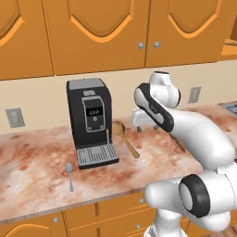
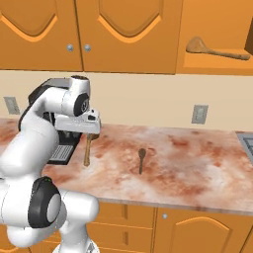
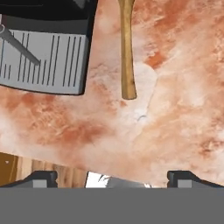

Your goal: Organize the utensils by type. Pick up the wooden spoons from the counter and place them in the open cabinet. Then pick up the metallic utensils from the counter and place them in the open drawer.

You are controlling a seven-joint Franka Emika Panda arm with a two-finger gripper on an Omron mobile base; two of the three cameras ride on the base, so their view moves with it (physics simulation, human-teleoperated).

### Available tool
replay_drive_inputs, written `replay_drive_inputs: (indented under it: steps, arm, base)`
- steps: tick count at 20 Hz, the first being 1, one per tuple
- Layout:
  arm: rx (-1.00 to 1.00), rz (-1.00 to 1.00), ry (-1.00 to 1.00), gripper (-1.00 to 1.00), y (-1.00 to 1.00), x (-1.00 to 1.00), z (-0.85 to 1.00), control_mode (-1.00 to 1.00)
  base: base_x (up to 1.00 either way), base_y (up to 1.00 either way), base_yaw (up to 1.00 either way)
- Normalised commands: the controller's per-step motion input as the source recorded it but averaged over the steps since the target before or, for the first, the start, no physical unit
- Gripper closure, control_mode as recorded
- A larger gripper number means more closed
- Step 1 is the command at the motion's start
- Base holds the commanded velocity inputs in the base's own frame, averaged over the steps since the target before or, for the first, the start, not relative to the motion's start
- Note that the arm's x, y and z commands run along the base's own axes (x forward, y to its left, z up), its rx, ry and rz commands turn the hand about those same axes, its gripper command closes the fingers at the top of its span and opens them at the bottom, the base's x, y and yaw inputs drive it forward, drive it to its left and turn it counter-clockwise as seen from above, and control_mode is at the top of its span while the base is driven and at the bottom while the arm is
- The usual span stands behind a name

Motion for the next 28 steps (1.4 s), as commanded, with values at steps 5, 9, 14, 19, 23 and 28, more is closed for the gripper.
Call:
replay_drive_inputs:
  steps: [5, 9, 14, 19, 23, 28]
  arm:
    - [-0.03, 0.00, 0.07, -1.00, 0.24, 0.80, -0.90, -1.00]
    - [-0.08, 0.02, 0.00, -1.00, 0.04, 0.61, -0.80, -1.00]
    - [-0.01, 0.04, 0.00, -1.00, 0.00, 0.19, -0.51, -1.00]
    - [0.00, 0.06, -0.01, -1.00, 0.00, 0.01, -0.53, -1.00]
    - [0.00, 0.06, -0.06, -1.00, 0.00, 0.00, -0.54, -1.00]
    - [0.00, 0.06, -0.04, -1.00, 0.00, 0.00, -0.39, -1.00]
  base:
    - [0.00, 0.00, 0.00]
    - [0.00, 0.00, 0.00]
    - [0.00, 0.00, 0.00]
    - [0.00, 0.00, 0.00]
    - [0.00, 0.00, 0.00]
    - [0.00, 0.00, 0.00]
